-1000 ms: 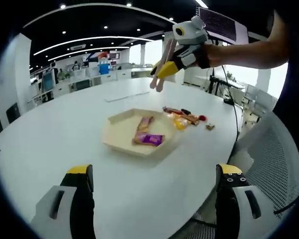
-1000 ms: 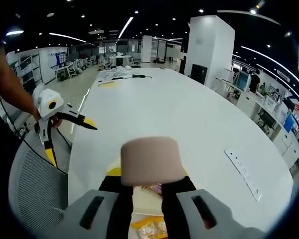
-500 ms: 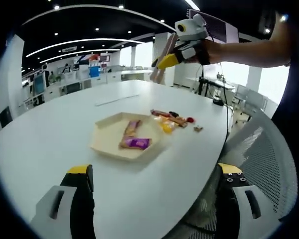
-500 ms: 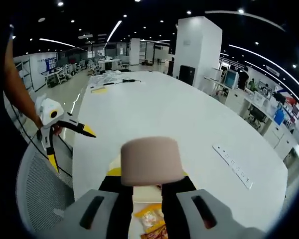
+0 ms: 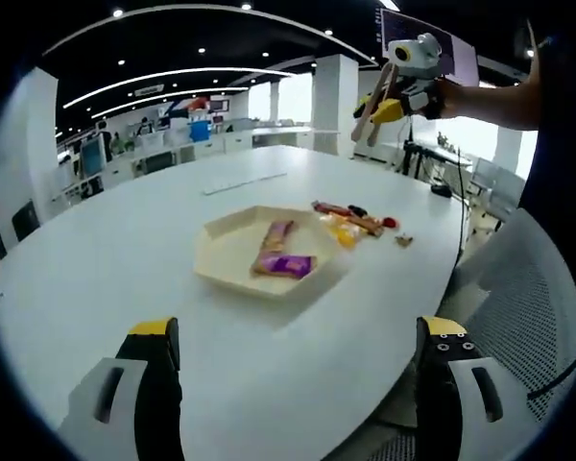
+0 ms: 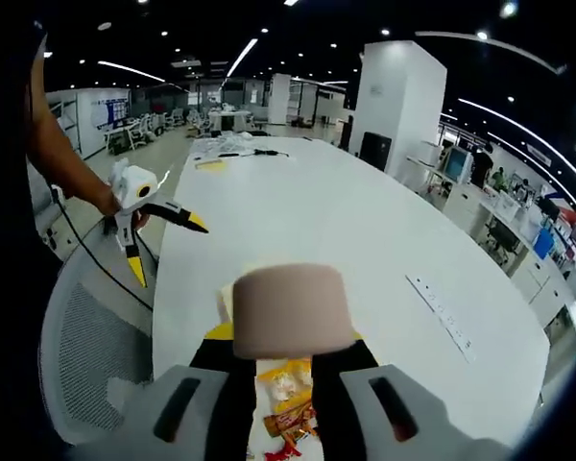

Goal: Place the target food into the container with the food tongs after gripping and lifting it, then release it inside without dropping or visibly crushing the food.

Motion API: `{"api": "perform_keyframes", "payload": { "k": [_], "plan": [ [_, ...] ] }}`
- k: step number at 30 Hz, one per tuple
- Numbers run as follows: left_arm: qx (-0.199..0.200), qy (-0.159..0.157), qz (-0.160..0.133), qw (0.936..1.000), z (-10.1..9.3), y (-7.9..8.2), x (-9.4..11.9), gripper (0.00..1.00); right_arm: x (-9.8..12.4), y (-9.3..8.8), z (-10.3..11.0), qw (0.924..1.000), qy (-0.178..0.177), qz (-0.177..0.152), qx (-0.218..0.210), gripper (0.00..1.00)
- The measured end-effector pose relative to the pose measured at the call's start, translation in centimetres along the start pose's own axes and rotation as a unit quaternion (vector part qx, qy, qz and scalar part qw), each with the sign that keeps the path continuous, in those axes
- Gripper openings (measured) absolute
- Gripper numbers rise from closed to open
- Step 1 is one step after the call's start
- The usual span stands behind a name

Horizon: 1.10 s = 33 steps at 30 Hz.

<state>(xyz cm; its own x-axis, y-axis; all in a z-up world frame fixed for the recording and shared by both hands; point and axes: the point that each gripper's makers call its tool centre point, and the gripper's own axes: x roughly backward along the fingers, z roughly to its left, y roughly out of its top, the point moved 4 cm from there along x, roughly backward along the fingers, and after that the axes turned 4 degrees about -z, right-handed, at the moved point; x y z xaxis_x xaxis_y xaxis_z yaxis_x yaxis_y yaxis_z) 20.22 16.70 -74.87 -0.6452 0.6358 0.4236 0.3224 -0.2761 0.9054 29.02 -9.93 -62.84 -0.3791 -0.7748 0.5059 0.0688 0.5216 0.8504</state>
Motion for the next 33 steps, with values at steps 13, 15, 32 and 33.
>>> {"api": "perform_keyframes", "payload": {
  "k": [13, 15, 32, 33],
  "plan": [
    [0.005, -0.008, 0.002, 1.0000, 0.1, -0.1, -0.1, 1.00, 3.5, -2.9, 1.7, 0.9998, -0.013, 0.014, -0.009, 0.20],
    [0.004, -0.010, 0.002, 0.9999, -0.1, 0.0, -0.1, 1.00, 3.7, -3.3, 1.5, 0.9997, -0.016, 0.014, -0.011, 0.20],
    [0.004, 0.005, -0.006, 1.0000, 0.2, 0.5, 0.0, 1.00, 5.3, -5.2, 2.0, 0.9995, 0.004, 0.032, 0.001, 0.21],
    [0.003, 0.006, -0.004, 1.0000, 0.3, 0.4, 0.0, 1.00, 5.4, -5.3, 1.9, 0.9995, 0.004, 0.033, 0.001, 0.21]
  ]
}}
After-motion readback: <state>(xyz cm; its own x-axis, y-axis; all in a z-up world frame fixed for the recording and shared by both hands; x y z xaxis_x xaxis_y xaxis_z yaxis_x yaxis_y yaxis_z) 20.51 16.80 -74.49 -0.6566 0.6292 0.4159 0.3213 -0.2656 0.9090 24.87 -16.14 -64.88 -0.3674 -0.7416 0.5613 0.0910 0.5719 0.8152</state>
